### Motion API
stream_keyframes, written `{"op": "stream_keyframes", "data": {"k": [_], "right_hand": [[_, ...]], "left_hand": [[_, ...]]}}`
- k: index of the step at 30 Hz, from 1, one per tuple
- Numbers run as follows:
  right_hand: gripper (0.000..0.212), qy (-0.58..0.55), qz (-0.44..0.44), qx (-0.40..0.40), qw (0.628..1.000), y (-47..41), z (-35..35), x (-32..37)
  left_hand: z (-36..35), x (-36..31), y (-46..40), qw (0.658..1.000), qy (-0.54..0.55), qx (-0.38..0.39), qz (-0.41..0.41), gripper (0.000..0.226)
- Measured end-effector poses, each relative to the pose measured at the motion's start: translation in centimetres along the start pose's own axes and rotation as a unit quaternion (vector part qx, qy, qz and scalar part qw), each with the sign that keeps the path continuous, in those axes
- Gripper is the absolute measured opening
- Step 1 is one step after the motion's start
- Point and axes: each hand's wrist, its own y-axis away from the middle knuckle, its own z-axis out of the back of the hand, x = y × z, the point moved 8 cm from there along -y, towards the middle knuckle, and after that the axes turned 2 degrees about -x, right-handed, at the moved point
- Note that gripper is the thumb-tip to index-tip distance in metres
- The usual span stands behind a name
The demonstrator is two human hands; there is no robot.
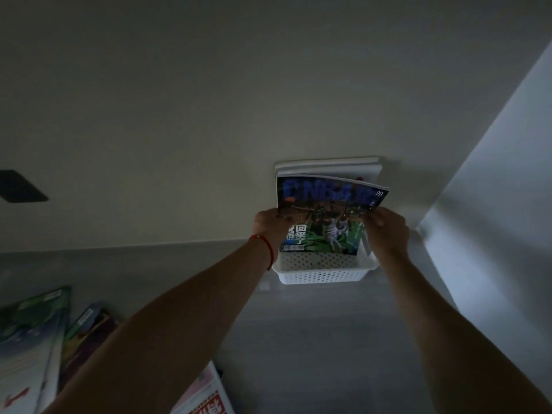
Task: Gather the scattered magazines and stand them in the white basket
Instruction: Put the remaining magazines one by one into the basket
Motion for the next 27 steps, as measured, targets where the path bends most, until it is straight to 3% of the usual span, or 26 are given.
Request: {"op": "stream_keyframes", "data": {"k": [3, 6, 11, 15, 20, 25, 27], "right_hand": [[0.029, -0.055, -0.016, 0.064, 0.996, 0.1, -0.9, 0.2], [0.025, -0.161, -0.014, 0.115, 0.98, 1.1, -2.0, 1.2], [0.038, -0.105, -0.009, 0.049, 0.993, 5.4, -2.0, 2.3], [0.028, -0.131, 0.044, 0.099, 0.985, 11.9, -4.7, 5.1], [0.009, -0.072, 0.056, 0.246, 0.965, 22.2, -12.2, 8.8], [0.01, -0.059, 0.066, 0.358, 0.93, 33.3, -20.1, 14.3], [0.014, -0.046, 0.078, 0.403, 0.911, 37.7, -22.8, 16.4]], "left_hand": [[-0.8, 0.1, -0.4, 1.0, -0.026, 0.019, 0.0, 0.045], [-0.3, 0.7, 0.0, 0.999, -0.031, 0.02, 0.021, 0.067], [5.4, 1.7, 4.1, 0.998, -0.033, 0.043, -0.039, 0.066], [15.1, 4.8, 8.6, 0.984, -0.13, -0.001, -0.121, 0.061], [30.5, 12.7, 13.1, 0.971, -0.207, -0.104, -0.053, 0.057], [45.3, 20.6, 17.0, 0.889, -0.399, -0.218, 0.055, 0.061], [49.1, 23.1, 17.4, 0.884, -0.4, -0.214, 0.118, 0.074]]}}
